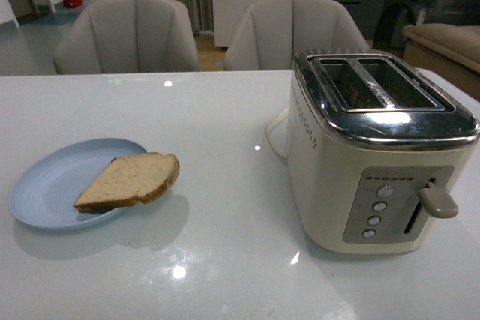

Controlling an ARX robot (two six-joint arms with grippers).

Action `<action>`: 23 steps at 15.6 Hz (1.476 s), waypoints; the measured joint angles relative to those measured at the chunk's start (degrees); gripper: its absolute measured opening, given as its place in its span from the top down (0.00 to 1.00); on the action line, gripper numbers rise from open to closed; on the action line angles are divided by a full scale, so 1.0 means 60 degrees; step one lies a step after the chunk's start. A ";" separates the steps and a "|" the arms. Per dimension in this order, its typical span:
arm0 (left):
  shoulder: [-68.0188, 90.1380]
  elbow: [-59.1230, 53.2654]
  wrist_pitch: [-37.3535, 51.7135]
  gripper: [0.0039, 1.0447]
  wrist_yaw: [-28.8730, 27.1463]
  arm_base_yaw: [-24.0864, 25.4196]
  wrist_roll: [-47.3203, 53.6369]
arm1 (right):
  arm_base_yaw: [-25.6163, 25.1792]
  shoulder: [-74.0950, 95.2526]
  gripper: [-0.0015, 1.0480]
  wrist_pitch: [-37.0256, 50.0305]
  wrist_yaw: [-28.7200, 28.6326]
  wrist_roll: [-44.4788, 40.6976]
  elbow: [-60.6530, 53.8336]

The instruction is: Left arm holds plate, right arm toasts bread

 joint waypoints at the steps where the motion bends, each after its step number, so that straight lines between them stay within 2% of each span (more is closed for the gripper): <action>1: 0.0000 0.0000 0.0000 0.06 0.0000 0.0000 0.0000 | 0.0000 0.0000 0.06 0.0000 0.0000 0.0000 0.0000; 12: 0.0000 0.0000 0.0000 0.06 0.0000 0.0000 0.0000 | 0.0000 0.0000 0.06 0.0004 0.0000 0.0000 0.0000; 13: 0.0055 0.0069 -0.0335 0.06 -0.0204 -0.0087 -0.0044 | 0.0000 0.0000 0.06 0.0004 0.0000 0.0000 0.0000; 14: 0.0605 0.0441 -0.1337 0.06 -0.1082 -0.0521 -0.0353 | 0.0000 0.0000 0.06 0.0000 0.0004 0.0000 0.0000; 15: 0.1056 0.0707 -0.1490 0.06 -0.1515 -0.0801 -0.0441 | 0.0000 0.0000 0.06 0.0007 -0.0004 0.0000 0.0000; 16: 0.1031 0.0816 -0.1300 0.06 -0.1574 -0.0922 -0.0481 | 0.0000 0.0000 0.06 0.0004 0.0000 0.0000 0.0000; 18: 0.1832 0.0820 0.0084 0.06 -0.0940 -0.0160 -0.0525 | 0.0000 0.0000 0.06 0.0011 0.0000 0.0000 0.0000; 19: 0.3038 0.0736 0.1370 0.06 -0.0284 0.0474 -0.0535 | 0.0000 0.0000 0.06 0.0004 0.0000 0.0000 0.0000; 21: 0.6510 0.0863 0.4914 0.06 0.0692 0.1497 -0.0259 | 0.0000 0.0000 0.06 0.0004 0.0000 0.0000 0.0000; 23: 1.0877 0.2342 0.8102 0.06 0.1588 0.2051 -0.0007 | 0.0000 0.0000 0.06 0.0004 0.0000 0.0000 0.0000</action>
